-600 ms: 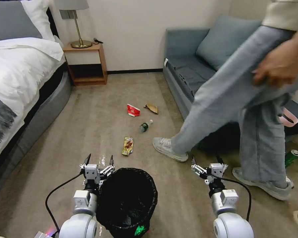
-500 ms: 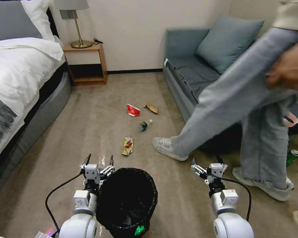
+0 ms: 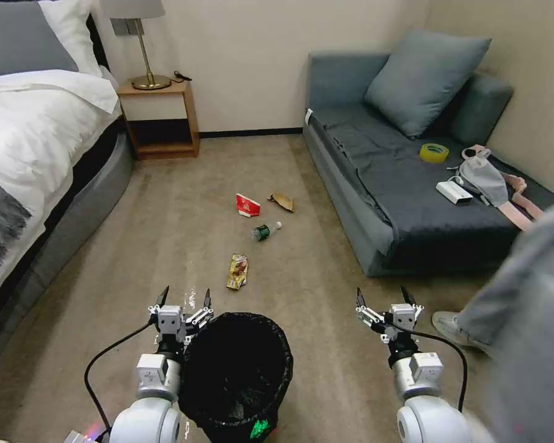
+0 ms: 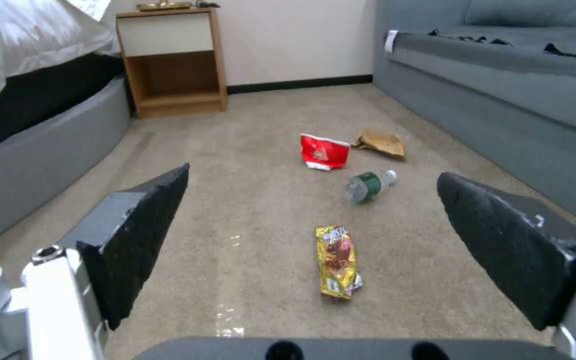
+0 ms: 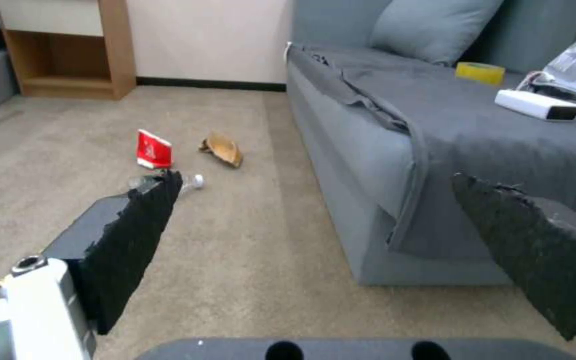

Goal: Pick up the trash bin, then pick up the garbage on the floor and place it into the trash bin.

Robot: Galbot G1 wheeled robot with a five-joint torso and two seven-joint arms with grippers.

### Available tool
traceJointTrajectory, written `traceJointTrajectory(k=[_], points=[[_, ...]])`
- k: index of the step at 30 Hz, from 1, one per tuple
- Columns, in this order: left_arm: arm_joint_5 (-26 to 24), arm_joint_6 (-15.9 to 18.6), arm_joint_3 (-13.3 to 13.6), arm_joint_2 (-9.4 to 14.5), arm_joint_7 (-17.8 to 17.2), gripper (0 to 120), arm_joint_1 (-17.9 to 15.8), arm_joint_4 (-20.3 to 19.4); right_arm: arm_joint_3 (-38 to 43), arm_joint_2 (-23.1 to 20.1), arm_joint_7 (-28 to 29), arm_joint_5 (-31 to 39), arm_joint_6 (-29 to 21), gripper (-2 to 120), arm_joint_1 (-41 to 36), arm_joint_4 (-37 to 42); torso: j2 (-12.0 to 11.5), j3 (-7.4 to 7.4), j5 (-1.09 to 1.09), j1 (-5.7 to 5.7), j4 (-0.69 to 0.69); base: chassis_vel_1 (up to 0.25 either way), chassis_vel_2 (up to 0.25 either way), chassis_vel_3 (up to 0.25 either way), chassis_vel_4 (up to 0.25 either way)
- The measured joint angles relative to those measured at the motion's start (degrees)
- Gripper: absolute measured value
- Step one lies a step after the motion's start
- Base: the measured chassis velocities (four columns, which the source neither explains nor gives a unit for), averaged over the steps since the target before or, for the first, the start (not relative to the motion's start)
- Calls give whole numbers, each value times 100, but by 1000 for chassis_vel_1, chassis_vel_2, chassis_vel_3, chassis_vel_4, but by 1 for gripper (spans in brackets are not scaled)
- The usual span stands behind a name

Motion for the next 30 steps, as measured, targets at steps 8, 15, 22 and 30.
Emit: traceJointTrajectory(k=[8,15,22,30], points=[[0,0,0,0,0,100,0,0,0,0,0,0,0,100,0,0,0,0,0,0,0,0,0,0,0],[0,0,0,0,0,100,0,0,0,0,0,0,0,100,0,0,0,0,0,0,0,0,0,0,0],[-16,506,-86,-253,-295,100,221,-684,158,110,172,65,-123,100,-87,428,0,0,1,0,0,0,0,0,0],[-299,1303,-204,-329,-691,100,561,-1721,666,487,763,295,-568,100,-407,1796,0,0,0,0,0,0,0,0,0]])
